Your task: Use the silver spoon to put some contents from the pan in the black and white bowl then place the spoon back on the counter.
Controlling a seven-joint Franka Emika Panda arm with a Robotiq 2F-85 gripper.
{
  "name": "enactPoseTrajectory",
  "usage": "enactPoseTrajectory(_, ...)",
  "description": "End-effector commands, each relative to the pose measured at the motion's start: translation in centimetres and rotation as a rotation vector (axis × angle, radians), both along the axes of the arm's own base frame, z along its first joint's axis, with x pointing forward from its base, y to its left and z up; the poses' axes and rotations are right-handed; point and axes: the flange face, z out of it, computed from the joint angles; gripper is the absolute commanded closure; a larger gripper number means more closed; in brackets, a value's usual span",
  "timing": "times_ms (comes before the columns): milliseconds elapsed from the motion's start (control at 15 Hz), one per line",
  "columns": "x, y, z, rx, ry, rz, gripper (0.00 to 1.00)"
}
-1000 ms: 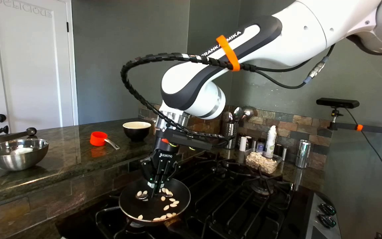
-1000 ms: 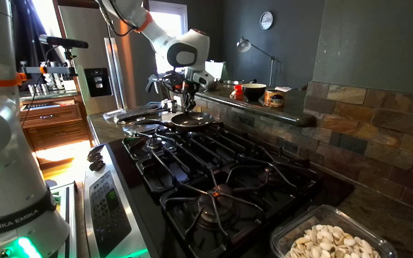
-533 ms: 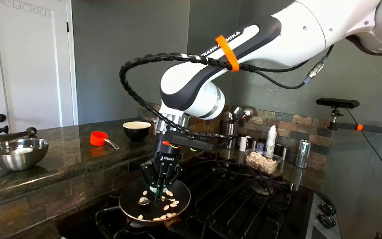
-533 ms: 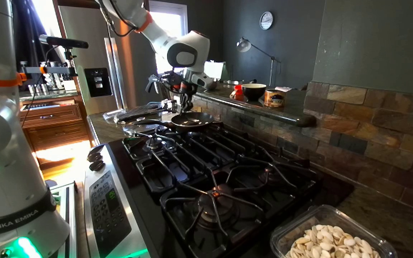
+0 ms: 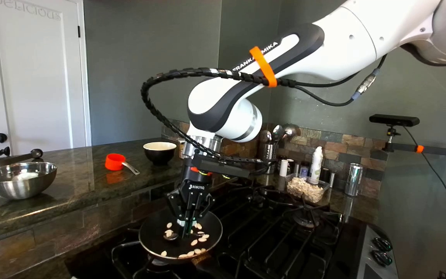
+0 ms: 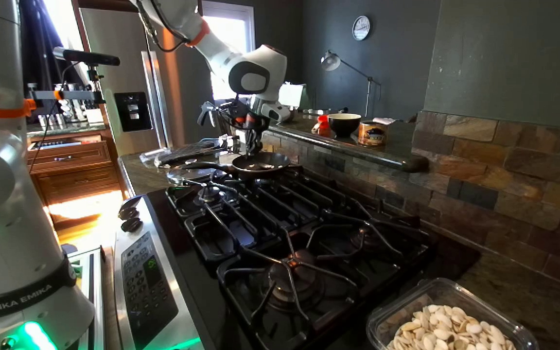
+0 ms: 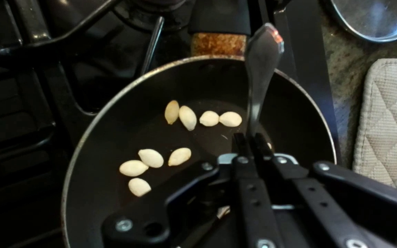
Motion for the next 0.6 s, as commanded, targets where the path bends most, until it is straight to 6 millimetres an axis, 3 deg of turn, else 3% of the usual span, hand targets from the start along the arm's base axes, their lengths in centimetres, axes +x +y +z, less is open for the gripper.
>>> enactPoseTrajectory(0, 0.7, -0.4, -0.2, 0.006, 0.017, -0.019, 0.98)
enactPoseTrajectory(533, 2.0, -1.3, 0.0, 0.001, -0.003, -0.040, 0.98)
